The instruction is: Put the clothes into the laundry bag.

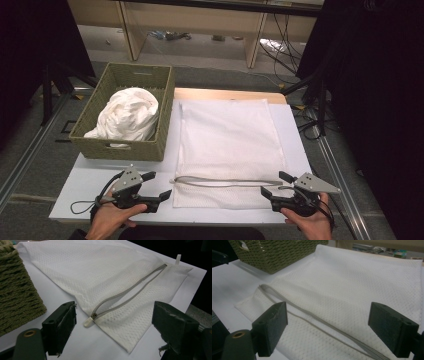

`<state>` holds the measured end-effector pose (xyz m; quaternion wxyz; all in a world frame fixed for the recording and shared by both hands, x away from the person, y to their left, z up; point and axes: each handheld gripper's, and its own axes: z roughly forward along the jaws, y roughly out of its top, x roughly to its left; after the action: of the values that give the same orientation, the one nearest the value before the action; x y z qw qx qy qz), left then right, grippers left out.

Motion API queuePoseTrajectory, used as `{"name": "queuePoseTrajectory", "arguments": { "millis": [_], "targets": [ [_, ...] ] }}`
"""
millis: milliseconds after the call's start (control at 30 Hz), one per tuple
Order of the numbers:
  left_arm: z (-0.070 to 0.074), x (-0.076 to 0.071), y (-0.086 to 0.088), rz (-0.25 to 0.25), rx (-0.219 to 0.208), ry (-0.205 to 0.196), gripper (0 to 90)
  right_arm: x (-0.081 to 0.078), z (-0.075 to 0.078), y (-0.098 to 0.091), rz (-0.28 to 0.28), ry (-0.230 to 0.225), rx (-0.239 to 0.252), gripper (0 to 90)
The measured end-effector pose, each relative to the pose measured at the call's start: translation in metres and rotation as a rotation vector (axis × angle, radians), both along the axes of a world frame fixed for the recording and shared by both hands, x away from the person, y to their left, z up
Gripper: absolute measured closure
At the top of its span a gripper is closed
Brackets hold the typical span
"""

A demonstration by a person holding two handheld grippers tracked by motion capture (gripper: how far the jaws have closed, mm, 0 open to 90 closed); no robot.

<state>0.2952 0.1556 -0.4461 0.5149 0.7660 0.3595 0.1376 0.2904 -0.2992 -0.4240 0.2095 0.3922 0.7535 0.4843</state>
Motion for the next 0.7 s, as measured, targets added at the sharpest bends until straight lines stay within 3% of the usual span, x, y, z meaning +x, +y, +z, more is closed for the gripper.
{"name": "queuePoseTrajectory", "arguments": {
  "millis": [100, 267, 400, 600, 700],
  "targets": [
    [0.000, 0.000, 0.000, -0.002, 0.004, -0.001, 19.3, -0.001, 0.000, 0.000, 0.001, 0.026, 0.006, 17.0],
    [-0.001, 0.002, 0.001, -0.009, 0.016, -0.003, 19.2, 0.002, -0.002, 0.000, 0.003, -0.017, -0.014, 17.2],
    [-0.001, 0.002, 0.000, -0.001, 0.025, -0.008, 17.5, 0.002, -0.002, 0.001, 0.004, 0.004, -0.022, 17.5],
    [-0.001, 0.001, -0.002, -0.027, 0.041, -0.011, 17.7, 0.005, -0.001, 0.003, 0.024, -0.018, -0.036, 16.1],
    [-0.002, 0.001, -0.002, -0.026, 0.038, -0.013, 17.8, 0.009, -0.001, 0.006, 0.032, -0.003, -0.056, 16.0]
  ]
}}
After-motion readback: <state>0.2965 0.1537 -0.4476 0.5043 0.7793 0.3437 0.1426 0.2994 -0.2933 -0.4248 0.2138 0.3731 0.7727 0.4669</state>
